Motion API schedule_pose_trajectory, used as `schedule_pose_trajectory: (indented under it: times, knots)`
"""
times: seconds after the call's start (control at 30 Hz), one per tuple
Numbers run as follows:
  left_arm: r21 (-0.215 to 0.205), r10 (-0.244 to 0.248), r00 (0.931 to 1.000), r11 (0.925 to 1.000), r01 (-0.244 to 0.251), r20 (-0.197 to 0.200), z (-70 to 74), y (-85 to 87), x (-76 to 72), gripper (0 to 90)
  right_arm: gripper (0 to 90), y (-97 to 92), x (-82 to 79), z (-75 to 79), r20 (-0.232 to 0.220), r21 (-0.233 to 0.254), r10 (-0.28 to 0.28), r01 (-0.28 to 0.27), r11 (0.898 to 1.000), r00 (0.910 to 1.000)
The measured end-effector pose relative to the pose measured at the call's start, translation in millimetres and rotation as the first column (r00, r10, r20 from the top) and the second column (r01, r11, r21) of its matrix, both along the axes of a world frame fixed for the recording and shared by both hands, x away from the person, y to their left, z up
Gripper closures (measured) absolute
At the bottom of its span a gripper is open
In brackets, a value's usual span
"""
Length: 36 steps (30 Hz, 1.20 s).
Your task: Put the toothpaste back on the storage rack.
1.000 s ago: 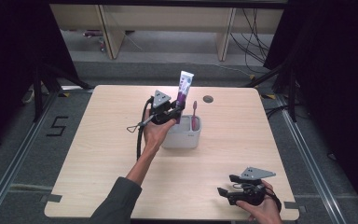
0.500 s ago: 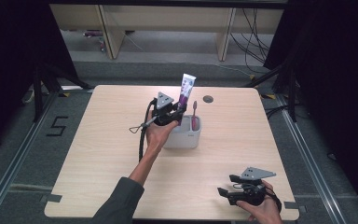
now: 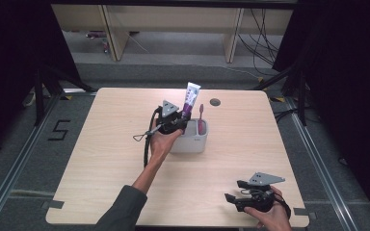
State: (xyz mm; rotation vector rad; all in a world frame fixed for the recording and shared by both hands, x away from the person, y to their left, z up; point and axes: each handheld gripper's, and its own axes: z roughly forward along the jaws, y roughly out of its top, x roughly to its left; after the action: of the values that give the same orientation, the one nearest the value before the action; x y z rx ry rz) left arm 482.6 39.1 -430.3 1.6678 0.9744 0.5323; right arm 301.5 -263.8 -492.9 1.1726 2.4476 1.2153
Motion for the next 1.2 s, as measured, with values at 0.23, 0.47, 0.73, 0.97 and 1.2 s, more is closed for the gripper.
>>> schedule_pose_trajectory:
  times: [0.23,0.47,0.73,0.97,1.2]
  knots:
    - [0.023,-0.003,1.0,0.9997,0.004,-0.009,-2.6,0.2,-0.7,70.6,28.1,-1.3,1.4,-1.0,0.029,-0.016,0.007,-0.007,1.0,0.9996]
    - [0.03,-0.007,0.9999,0.9995,0.007,-0.014,-2.7,-0.6,-2.3,70.4,28.1,-0.8,1.3,-1.4,0.018,-0.007,0.008,-0.007,1.0,0.9998]
    - [0.059,-0.011,0.9996,0.9982,0.012,-0.027,-5.8,0.1,-5.5,70.1,28.2,0.0,0.1,-0.9,0.008,-0.006,0.0,0.0,1.0,1.0]
    - [0.083,-0.011,0.9995,0.9964,0.013,-0.028,-8.0,2.0,-7.4,69.7,28.1,-0.4,0.6,-0.9,0.003,-0.01,0.001,-0.001,1.0,1.0]
    - [0.085,-0.013,0.9997,0.9962,0.014,-0.021,-7.2,2.4,-9.4,65.4,28.2,0.2,1.2,-1.8,0.014,-0.005,0.008,-0.008,1.0,0.9999]
